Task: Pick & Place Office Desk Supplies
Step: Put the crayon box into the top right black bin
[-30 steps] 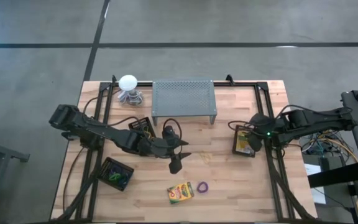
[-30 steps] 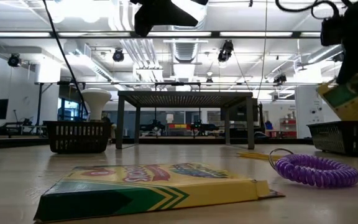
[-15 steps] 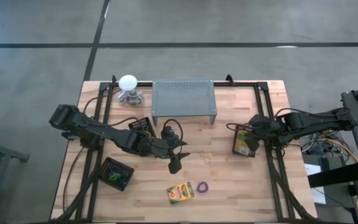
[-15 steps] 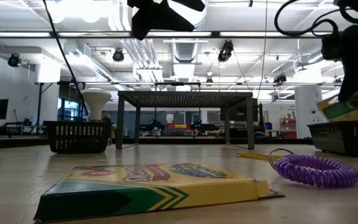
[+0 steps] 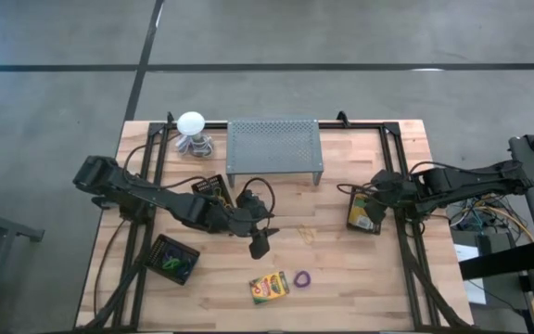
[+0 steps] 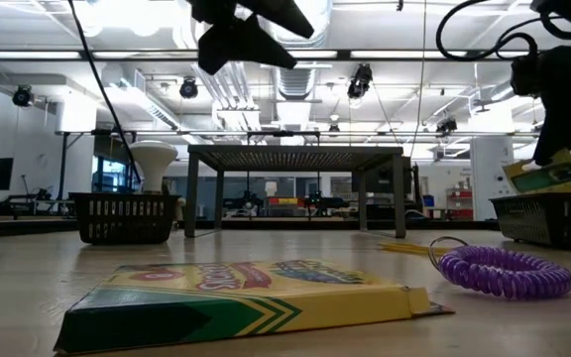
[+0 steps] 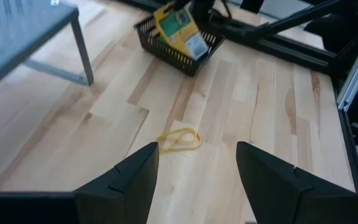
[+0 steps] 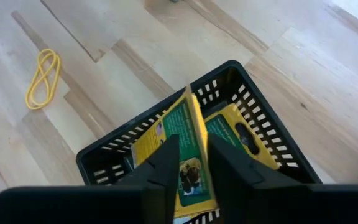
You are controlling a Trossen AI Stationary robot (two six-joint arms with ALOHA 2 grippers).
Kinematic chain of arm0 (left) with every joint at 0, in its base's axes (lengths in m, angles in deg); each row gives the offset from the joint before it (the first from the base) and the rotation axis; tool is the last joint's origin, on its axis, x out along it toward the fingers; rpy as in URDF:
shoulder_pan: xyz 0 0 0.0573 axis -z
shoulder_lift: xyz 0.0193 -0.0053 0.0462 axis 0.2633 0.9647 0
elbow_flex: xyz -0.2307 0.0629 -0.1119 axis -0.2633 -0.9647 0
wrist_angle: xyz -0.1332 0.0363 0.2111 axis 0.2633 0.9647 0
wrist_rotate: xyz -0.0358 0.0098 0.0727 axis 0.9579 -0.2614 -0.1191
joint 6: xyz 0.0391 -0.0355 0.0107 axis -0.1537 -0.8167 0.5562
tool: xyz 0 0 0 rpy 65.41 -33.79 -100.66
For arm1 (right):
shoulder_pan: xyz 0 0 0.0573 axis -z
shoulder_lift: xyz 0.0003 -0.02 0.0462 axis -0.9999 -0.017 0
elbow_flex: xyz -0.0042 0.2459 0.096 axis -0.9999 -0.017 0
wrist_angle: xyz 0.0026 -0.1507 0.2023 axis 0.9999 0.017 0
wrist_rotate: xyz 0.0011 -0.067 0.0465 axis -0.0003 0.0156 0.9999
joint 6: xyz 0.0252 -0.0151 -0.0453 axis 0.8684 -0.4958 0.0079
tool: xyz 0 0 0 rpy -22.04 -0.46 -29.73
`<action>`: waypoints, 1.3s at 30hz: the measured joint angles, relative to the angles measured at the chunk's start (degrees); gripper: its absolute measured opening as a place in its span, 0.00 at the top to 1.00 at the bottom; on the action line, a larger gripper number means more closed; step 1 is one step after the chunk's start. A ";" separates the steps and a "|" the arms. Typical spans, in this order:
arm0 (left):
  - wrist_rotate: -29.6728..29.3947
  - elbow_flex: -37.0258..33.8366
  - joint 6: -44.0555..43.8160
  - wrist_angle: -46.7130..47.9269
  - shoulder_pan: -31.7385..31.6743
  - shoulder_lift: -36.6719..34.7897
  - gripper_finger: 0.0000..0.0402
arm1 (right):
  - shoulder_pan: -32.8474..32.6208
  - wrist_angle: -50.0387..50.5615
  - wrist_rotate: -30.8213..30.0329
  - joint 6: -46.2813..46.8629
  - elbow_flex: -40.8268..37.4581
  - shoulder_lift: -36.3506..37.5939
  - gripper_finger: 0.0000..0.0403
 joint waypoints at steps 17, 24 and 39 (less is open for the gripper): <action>2.60 -7.00 -4.83 -2.63 4.37 0.00 0.45 | 0.00 0.09 0.04 -4.09 7.03 -0.26 0.47; 3.02 -10.56 -4.63 -8.68 8.87 2.74 0.45 | 0.00 -5.15 0.09 -7.46 9.40 -2.18 0.46; 6.36 -2.70 13.48 -20.03 16.85 20.41 0.45 | -0.02 -14.99 0.88 -15.81 8.66 -17.24 0.46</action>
